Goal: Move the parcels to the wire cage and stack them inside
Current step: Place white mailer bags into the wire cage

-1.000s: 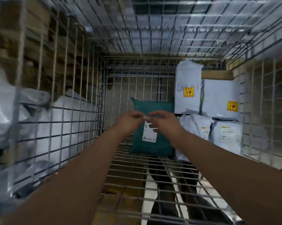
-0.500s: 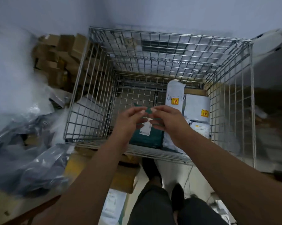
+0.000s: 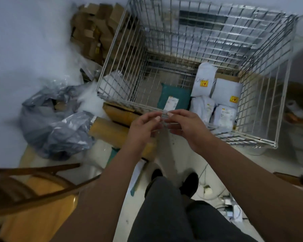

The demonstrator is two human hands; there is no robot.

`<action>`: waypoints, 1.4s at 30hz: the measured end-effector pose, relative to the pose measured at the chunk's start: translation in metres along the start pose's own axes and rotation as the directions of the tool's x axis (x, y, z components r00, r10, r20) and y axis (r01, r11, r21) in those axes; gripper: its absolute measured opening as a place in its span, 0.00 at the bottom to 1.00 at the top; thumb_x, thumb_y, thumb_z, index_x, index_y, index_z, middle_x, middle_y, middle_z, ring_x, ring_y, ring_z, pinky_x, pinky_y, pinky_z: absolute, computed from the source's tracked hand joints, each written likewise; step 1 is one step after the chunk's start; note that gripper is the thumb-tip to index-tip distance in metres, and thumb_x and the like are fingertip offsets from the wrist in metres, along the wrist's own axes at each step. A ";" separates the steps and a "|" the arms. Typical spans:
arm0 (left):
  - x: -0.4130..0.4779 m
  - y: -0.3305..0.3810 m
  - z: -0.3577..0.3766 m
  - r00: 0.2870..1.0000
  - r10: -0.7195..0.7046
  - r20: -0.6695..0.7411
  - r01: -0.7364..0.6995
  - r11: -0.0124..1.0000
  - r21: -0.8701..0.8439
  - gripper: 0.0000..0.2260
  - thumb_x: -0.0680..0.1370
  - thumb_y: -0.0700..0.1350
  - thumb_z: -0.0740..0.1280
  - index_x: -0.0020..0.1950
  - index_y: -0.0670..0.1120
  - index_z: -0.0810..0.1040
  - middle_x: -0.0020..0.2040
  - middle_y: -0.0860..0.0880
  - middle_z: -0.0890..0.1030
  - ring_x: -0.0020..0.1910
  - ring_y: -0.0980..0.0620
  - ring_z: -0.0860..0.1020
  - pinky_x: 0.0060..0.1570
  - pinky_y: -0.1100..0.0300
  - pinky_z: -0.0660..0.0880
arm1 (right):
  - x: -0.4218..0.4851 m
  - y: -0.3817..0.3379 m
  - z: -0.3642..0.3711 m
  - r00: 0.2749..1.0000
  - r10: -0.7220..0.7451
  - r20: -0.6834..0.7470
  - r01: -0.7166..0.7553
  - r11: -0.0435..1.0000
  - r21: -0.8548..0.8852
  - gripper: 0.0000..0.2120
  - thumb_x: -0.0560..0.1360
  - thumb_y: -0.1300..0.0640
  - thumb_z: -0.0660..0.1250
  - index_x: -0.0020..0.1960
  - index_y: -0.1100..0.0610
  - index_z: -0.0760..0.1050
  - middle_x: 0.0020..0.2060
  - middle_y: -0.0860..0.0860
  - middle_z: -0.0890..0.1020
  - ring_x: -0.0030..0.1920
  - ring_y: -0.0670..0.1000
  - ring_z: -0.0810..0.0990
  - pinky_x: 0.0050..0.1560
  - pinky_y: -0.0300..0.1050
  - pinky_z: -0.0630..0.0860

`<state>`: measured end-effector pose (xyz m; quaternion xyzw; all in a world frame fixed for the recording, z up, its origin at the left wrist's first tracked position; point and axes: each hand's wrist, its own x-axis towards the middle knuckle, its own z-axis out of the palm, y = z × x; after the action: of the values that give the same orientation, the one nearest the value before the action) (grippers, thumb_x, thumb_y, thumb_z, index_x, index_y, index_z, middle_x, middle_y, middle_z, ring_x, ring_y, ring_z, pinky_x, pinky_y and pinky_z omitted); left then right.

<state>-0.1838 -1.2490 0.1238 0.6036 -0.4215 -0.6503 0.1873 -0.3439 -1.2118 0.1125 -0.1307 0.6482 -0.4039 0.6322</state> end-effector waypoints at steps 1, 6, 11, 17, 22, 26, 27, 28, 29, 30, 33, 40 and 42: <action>-0.007 -0.014 -0.009 1.000 -0.024 -0.013 0.024 1.000 -0.003 0.09 0.84 0.44 0.67 0.62 0.50 0.84 0.54 0.50 0.88 0.55 0.49 0.85 0.58 0.52 0.80 | -0.004 0.015 0.007 1.000 0.019 -0.001 -0.019 1.000 0.000 0.05 0.82 0.58 0.70 0.55 0.57 0.82 0.49 0.58 0.87 0.45 0.53 0.84 0.46 0.43 0.81; -0.032 -0.088 -0.068 0.990 -0.127 -0.067 0.126 0.992 -0.012 0.08 0.84 0.43 0.67 0.59 0.51 0.84 0.54 0.48 0.86 0.52 0.49 0.84 0.54 0.55 0.80 | -0.015 0.102 0.050 0.993 0.118 0.006 -0.117 0.992 -0.055 0.07 0.81 0.55 0.71 0.57 0.57 0.82 0.45 0.53 0.87 0.45 0.53 0.84 0.50 0.47 0.80; -0.045 -0.164 -0.151 0.970 -0.200 -0.135 0.207 0.977 0.040 0.09 0.84 0.42 0.66 0.62 0.47 0.83 0.56 0.45 0.86 0.52 0.48 0.84 0.51 0.58 0.80 | -0.016 0.187 0.114 0.971 0.237 -0.018 -0.237 0.969 -0.071 0.03 0.81 0.56 0.71 0.53 0.54 0.83 0.46 0.55 0.87 0.44 0.53 0.84 0.47 0.45 0.81; -0.063 -0.239 -0.238 0.954 -0.252 -0.159 0.265 0.962 0.064 0.08 0.85 0.41 0.65 0.58 0.51 0.82 0.55 0.47 0.85 0.50 0.51 0.83 0.49 0.60 0.79 | -0.021 0.265 0.183 0.941 0.331 -0.076 -0.335 0.941 -0.052 0.02 0.81 0.56 0.71 0.52 0.53 0.82 0.45 0.53 0.87 0.45 0.54 0.84 0.50 0.48 0.82; -0.054 -0.294 -0.277 0.949 -0.278 -0.146 0.295 0.949 0.110 0.07 0.84 0.42 0.67 0.57 0.53 0.81 0.53 0.51 0.84 0.51 0.53 0.82 0.43 0.63 0.75 | -0.016 0.310 0.211 0.920 0.372 -0.126 -0.378 0.926 -0.024 0.02 0.80 0.58 0.71 0.49 0.54 0.81 0.44 0.55 0.85 0.42 0.54 0.83 0.46 0.47 0.81; -0.014 -0.350 -0.287 0.945 -0.271 -0.180 0.303 0.935 0.183 0.10 0.82 0.41 0.70 0.63 0.47 0.82 0.50 0.55 0.82 0.47 0.61 0.79 0.39 0.70 0.74 | 0.013 0.352 0.219 0.902 0.407 -0.141 -0.410 0.912 0.012 0.03 0.80 0.62 0.70 0.52 0.57 0.80 0.43 0.56 0.82 0.39 0.54 0.81 0.39 0.43 0.80; 0.001 -0.368 -0.288 0.943 -0.272 -0.192 0.308 0.932 0.191 0.12 0.81 0.40 0.71 0.65 0.44 0.82 0.49 0.55 0.81 0.46 0.62 0.78 0.36 0.73 0.74 | 0.025 0.366 0.221 0.897 0.417 -0.147 -0.418 0.908 0.020 0.05 0.80 0.63 0.70 0.56 0.58 0.80 0.43 0.56 0.82 0.39 0.53 0.80 0.38 0.42 0.80; 0.016 -0.386 -0.289 0.940 -0.276 -0.203 0.315 0.928 0.200 0.13 0.80 0.39 0.72 0.65 0.43 0.81 0.48 0.55 0.81 0.44 0.62 0.78 0.34 0.77 0.72 | 0.038 0.382 0.222 0.892 0.426 -0.154 -0.428 0.904 0.020 0.09 0.80 0.63 0.70 0.60 0.59 0.78 0.44 0.55 0.81 0.38 0.52 0.80 0.37 0.42 0.80; 0.030 -0.405 -0.290 0.935 -0.283 -0.213 0.326 0.922 0.208 0.14 0.80 0.39 0.72 0.66 0.42 0.80 0.48 0.55 0.81 0.45 0.60 0.79 0.33 0.78 0.71 | 0.053 0.399 0.223 0.888 0.430 -0.163 -0.434 0.901 0.011 0.14 0.79 0.63 0.71 0.64 0.59 0.77 0.46 0.55 0.81 0.38 0.51 0.80 0.37 0.41 0.80; 0.047 -0.424 -0.290 0.933 -0.291 -0.211 0.336 0.916 0.220 0.16 0.80 0.39 0.73 0.67 0.41 0.80 0.50 0.53 0.82 0.47 0.56 0.80 0.34 0.77 0.71 | 0.070 0.417 0.224 0.888 0.424 -0.177 -0.430 0.903 0.000 0.18 0.79 0.63 0.72 0.67 0.59 0.75 0.49 0.55 0.81 0.39 0.50 0.79 0.36 0.40 0.79; 0.096 -0.482 -0.289 0.932 -0.310 -0.188 0.353 0.896 0.271 0.23 0.79 0.41 0.74 0.73 0.41 0.74 0.61 0.49 0.78 0.57 0.51 0.77 0.53 0.65 0.75 | 0.119 0.473 0.221 0.893 0.365 -0.263 -0.411 0.900 -0.147 0.32 0.77 0.58 0.75 0.76 0.57 0.66 0.62 0.58 0.79 0.52 0.53 0.81 0.51 0.45 0.80; 0.188 -0.582 -0.282 0.948 -0.252 -0.193 0.311 0.858 0.409 0.28 0.75 0.47 0.78 0.72 0.39 0.74 0.59 0.49 0.77 0.56 0.49 0.75 0.53 0.57 0.72 | 0.206 0.575 0.222 0.856 0.425 -0.294 -0.468 0.879 -0.090 0.38 0.74 0.59 0.78 0.77 0.56 0.61 0.64 0.55 0.77 0.61 0.56 0.79 0.56 0.46 0.77; 0.204 -0.603 -0.284 0.945 -0.281 -0.170 0.327 0.855 0.402 0.26 0.75 0.48 0.79 0.69 0.41 0.77 0.60 0.47 0.80 0.58 0.44 0.79 0.54 0.54 0.75 | 0.223 0.595 0.226 0.862 0.426 -0.273 -0.444 0.896 -0.003 0.23 0.74 0.64 0.78 0.60 0.51 0.68 0.53 0.49 0.77 0.47 0.46 0.78 0.40 0.39 0.73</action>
<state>0.2024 -1.1477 -0.4474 0.7222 -0.4419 -0.5313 -0.0317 0.0312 -1.0637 -0.4284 0.0534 0.7526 -0.2430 0.6097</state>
